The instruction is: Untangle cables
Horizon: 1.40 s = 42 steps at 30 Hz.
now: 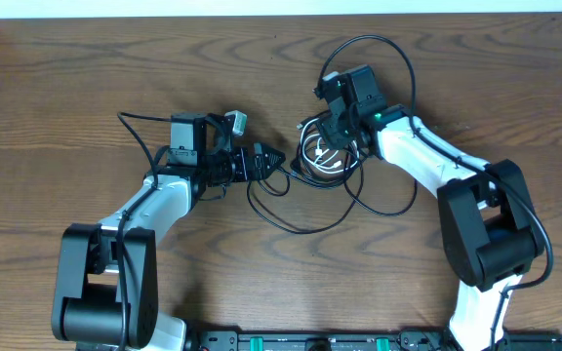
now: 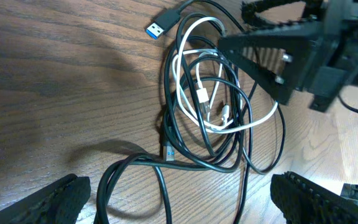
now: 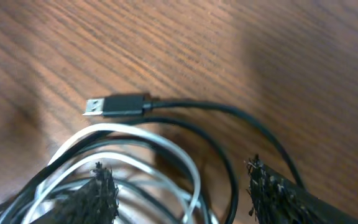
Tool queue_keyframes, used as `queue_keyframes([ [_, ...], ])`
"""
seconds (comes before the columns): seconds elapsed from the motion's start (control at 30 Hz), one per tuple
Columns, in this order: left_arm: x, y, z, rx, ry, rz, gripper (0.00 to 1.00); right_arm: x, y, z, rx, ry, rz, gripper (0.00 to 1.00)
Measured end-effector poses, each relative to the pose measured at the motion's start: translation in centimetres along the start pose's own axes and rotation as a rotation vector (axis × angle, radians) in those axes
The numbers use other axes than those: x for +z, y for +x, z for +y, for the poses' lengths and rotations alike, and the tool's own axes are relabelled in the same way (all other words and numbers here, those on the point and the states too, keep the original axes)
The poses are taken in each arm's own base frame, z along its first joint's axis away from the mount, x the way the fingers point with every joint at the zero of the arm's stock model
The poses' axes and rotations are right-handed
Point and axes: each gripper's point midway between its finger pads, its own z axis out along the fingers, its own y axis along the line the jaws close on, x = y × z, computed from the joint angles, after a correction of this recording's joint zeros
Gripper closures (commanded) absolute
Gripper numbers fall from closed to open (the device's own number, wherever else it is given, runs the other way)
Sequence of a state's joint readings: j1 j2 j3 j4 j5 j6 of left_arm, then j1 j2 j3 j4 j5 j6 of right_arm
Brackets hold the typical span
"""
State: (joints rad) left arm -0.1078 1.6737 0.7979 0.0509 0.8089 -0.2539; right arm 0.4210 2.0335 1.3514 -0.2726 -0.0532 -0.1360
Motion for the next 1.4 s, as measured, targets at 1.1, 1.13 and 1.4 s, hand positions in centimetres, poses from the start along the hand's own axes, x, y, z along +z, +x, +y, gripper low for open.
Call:
queue_keyframes([
  [1.1,0.0,0.0,0.0,0.001,0.0,-0.001,0.01,-16.6,-11.2,-2.3,-0.084,0.189,-0.409,0.96],
  [1.13,0.0,0.0,0.0,0.0,0.0,0.0,0.01,-17.7,-11.4,-2.1,-0.085,0.182,-0.42,0.86],
  [1.4,0.0,0.0,0.0,0.0,0.0,0.0,0.01,-21.6,-9.6,1.2,-0.105,0.017,-0.398,0.64],
])
